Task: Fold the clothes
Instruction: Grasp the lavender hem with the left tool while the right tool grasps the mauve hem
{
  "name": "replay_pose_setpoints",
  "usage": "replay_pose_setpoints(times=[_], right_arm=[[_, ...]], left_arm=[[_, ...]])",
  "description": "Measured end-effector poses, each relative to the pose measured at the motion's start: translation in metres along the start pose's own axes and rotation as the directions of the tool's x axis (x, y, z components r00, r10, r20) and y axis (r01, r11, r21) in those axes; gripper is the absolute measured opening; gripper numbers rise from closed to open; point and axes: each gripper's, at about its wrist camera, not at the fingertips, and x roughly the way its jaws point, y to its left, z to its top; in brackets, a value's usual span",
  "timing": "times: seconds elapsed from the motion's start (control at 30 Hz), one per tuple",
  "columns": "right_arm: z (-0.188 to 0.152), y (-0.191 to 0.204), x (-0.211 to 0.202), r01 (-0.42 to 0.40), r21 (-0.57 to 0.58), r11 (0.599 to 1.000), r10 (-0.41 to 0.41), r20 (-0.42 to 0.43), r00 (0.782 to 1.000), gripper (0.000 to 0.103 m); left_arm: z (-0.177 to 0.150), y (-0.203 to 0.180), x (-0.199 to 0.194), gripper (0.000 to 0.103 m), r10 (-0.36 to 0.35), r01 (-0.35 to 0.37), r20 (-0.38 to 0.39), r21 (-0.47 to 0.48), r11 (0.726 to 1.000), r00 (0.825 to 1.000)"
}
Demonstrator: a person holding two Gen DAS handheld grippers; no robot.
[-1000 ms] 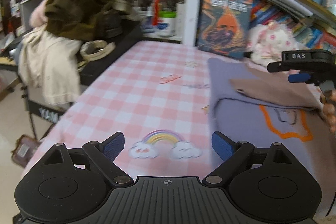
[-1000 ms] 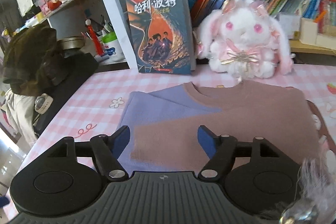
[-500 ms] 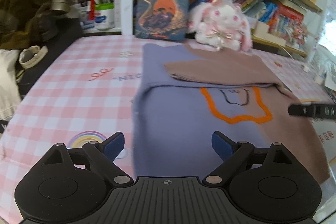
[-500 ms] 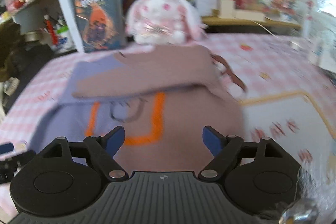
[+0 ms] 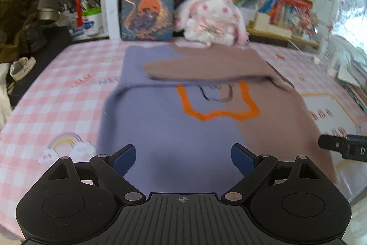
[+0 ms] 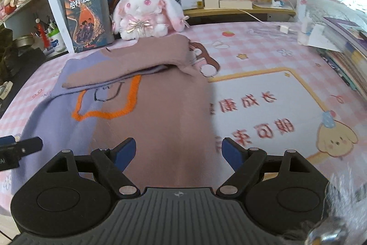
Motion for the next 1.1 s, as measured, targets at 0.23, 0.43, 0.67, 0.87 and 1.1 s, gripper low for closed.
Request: replay_pose_setpoints(times=[0.23, 0.43, 0.67, 0.87, 1.1], right_arm=[[-0.027, -0.021, -0.021, -0.007, 0.03, 1.0, 0.008, -0.039, 0.999, 0.081], [-0.049, -0.033, -0.035, -0.016, 0.047, 0.999, 0.019, -0.07, 0.997, 0.081], [-0.052, -0.05, -0.034, -0.028, 0.146, 0.989, 0.04, -0.082, 0.996, 0.08], [-0.046, -0.053, -0.026, -0.065, 0.218, 0.974, 0.086, -0.085, 0.993, 0.071], [-0.039, -0.048, -0.014, -0.071, 0.222, 0.973, 0.097, -0.11, 0.989, 0.053]], left_arm=[[-0.028, -0.02, -0.021, 0.092, 0.026, -0.026, -0.033, 0.0, 1.0, 0.999], [-0.048, -0.001, -0.033, 0.092, 0.11, -0.112, -0.034, -0.082, 0.99, 0.993], [-0.052, 0.057, -0.04, 0.092, 0.228, -0.236, -0.06, -0.242, 0.941, 0.972], [-0.051, 0.083, -0.037, 0.081, 0.22, -0.234, -0.079, -0.319, 0.918, 0.972], [-0.049, 0.089, -0.023, 0.058, 0.194, -0.221, -0.114, -0.329, 0.918, 0.974]])
